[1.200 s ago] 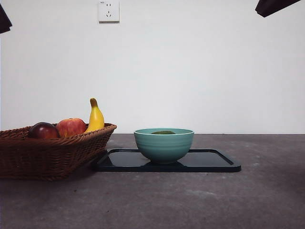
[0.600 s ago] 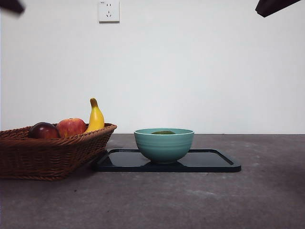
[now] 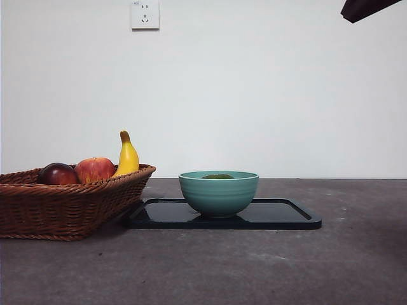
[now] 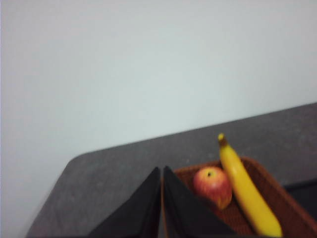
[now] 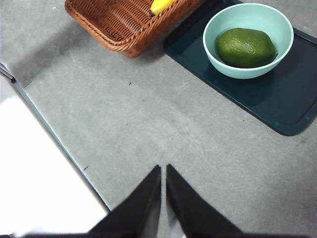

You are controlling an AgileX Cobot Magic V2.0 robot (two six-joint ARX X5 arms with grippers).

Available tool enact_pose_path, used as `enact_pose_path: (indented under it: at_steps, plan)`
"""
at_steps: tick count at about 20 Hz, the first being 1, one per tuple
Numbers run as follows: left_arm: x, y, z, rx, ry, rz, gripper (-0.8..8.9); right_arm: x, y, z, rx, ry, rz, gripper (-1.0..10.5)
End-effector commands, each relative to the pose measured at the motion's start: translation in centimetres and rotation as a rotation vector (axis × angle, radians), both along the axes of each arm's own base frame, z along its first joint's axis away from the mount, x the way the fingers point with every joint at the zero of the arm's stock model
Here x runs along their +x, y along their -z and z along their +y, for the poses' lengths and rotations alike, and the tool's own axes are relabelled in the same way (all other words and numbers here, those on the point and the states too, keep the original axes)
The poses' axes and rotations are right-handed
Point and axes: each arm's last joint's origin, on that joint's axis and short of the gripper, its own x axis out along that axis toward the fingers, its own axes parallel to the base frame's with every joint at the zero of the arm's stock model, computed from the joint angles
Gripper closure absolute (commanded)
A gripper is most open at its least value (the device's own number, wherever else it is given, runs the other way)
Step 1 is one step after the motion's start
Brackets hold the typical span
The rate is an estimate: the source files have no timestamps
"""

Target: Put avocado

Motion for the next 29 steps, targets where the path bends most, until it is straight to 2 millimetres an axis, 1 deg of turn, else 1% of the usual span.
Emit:
enact_pose_path:
  at_steps: [1, 3, 5, 11, 14, 18, 29]
  plan:
    - [0.1, 2.3, 0.1, -0.004, -0.018, 0.003, 8.05, 0.0, -0.1, 0.2, 0.009, -0.003, 0.000, 9.4]
    - [0.1, 4.5, 0.2, -0.009, -0.021, 0.032, 8.05, 0.0, -0.1, 0.2, 0.009, -0.003, 0.000, 9.4]
    - [0.1, 5.9, 0.2, -0.021, -0.020, 0.048, 8.05, 0.0, -0.1, 0.2, 0.009, -0.003, 0.000, 9.4]
    - [0.2, 8.8, 0.2, -0.037, -0.040, 0.103, 8.05, 0.0, -0.1, 0.2, 0.009, -0.003, 0.000, 9.4]
    - [0.3, 9.7, 0.2, -0.060, -0.040, 0.144, 8.05, 0.0, -0.1, 0.2, 0.009, -0.003, 0.000, 9.4]
    - [0.2, 10.7, 0.2, -0.081, -0.045, 0.254, 8.05, 0.0, -0.1, 0.2, 0.009, -0.003, 0.000, 9.4]
    - [0.2, 10.7, 0.2, -0.086, -0.044, 0.253, 8.05, 0.0, -0.1, 0.2, 0.009, -0.003, 0.000, 9.4]
